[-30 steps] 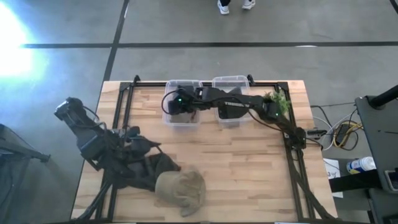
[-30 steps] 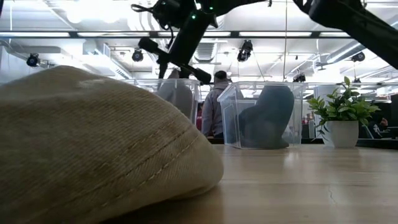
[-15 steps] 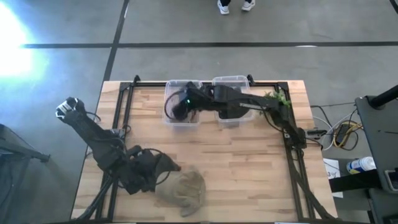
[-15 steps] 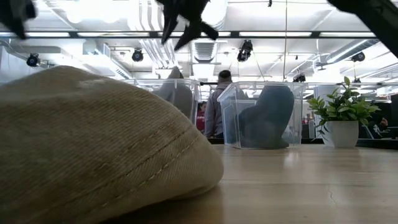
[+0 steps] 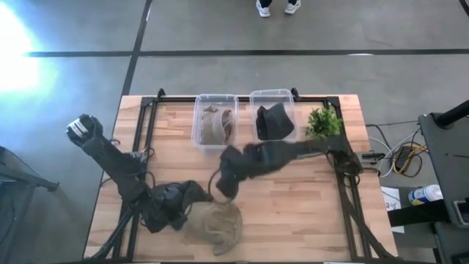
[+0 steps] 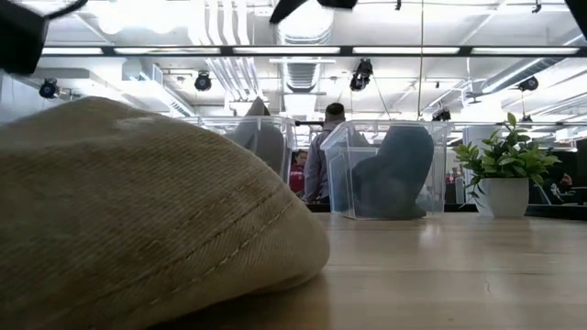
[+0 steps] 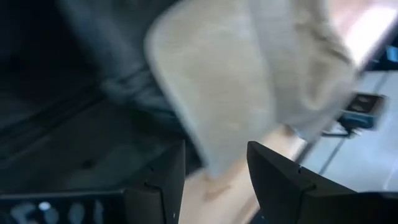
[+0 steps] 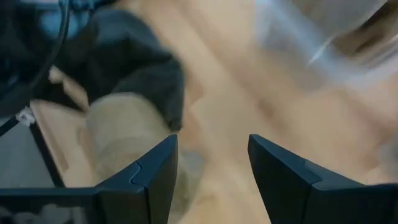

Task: Pick & Place hat
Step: Put the brown cap into the left transparent bin

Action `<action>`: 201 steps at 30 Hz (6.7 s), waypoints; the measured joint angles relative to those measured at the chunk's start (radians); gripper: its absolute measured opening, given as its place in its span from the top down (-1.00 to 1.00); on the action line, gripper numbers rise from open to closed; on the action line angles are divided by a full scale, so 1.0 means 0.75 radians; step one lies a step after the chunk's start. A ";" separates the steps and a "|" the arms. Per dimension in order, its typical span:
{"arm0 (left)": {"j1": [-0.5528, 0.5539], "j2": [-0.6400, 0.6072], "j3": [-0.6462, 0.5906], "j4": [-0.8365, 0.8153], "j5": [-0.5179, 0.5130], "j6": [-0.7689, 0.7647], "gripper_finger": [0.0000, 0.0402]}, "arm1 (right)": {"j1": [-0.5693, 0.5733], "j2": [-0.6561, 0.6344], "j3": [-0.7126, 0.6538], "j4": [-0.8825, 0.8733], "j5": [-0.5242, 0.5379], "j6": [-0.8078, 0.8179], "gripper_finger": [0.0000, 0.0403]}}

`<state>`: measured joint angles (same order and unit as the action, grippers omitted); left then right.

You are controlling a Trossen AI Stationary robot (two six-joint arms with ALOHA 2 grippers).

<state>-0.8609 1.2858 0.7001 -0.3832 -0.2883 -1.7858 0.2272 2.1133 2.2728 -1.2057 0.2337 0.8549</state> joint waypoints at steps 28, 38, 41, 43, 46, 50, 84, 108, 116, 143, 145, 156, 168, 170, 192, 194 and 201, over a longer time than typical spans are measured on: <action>0.062 0.177 -0.204 0.749 -0.357 -0.028 0.18 | 0.118 0.065 -1.092 1.493 -0.274 0.623 0.05; 0.124 0.290 -0.103 0.937 -0.326 0.131 0.38 | 0.067 0.064 -1.027 1.494 -0.235 0.475 0.05; 0.127 0.227 -0.062 0.747 -0.332 0.160 0.63 | 0.074 0.048 -1.004 1.455 -0.242 0.434 0.05; 0.128 0.179 -0.025 0.572 -0.341 0.176 0.83 | 0.080 0.031 -0.990 1.422 -0.246 0.399 0.05; 0.128 0.108 0.031 0.304 -0.339 0.214 0.94 | 0.086 -0.012 -0.985 1.373 -0.253 0.348 0.05; 0.127 0.009 0.149 0.058 -0.342 0.420 0.94 | 0.088 -0.127 -0.985 1.232 -0.245 0.219 0.05; 0.325 0.469 1.136 -0.900 -0.224 2.641 0.93 | 0.126 -0.528 -0.986 1.088 -0.304 -0.829 0.05; 0.381 0.477 1.134 -0.843 -0.222 2.689 0.93 | 0.144 -0.575 -0.986 1.090 -0.324 -0.825 0.05; 0.401 0.476 1.135 -0.777 -0.242 2.719 0.93 | 0.160 -0.553 -0.985 1.094 -0.323 -0.823 0.05; 0.351 0.415 1.167 -0.964 -0.338 1.500 0.32 | 0.153 -0.510 -0.986 0.962 -0.183 -0.770 0.93; 0.339 0.392 1.167 -0.999 -0.354 1.286 0.26 | 0.155 -0.511 -0.986 0.932 -0.114 -0.806 0.93; 0.321 0.135 1.088 -1.049 -0.455 0.237 0.19 | 0.180 -0.505 -0.987 0.921 0.513 -1.105 0.93; 0.518 -0.117 1.092 -0.794 -0.782 0.302 0.19 | 0.167 -0.502 -0.942 1.503 0.996 -1.772 0.93; 0.567 -0.131 1.106 -0.738 -0.783 0.413 0.19 | 0.136 -0.502 -0.946 1.568 0.996 -1.803 0.93; 0.905 -0.013 1.170 -0.592 -0.514 0.693 0.19 | 0.027 -0.501 -0.951 1.545 0.870 -1.987 0.94; 0.918 0.007 1.170 -0.582 -0.498 0.708 0.21 | 0.028 -0.501 -0.951 1.545 0.849 -1.976 0.94; 0.920 0.018 1.169 -0.590 -0.489 0.718 0.76 | 0.028 -0.500 -0.954 1.541 0.843 -1.965 0.93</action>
<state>-0.1711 1.2995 1.5768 -0.8257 -0.6550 -1.2476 0.2485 1.7379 1.5570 -0.0501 0.8658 -0.6190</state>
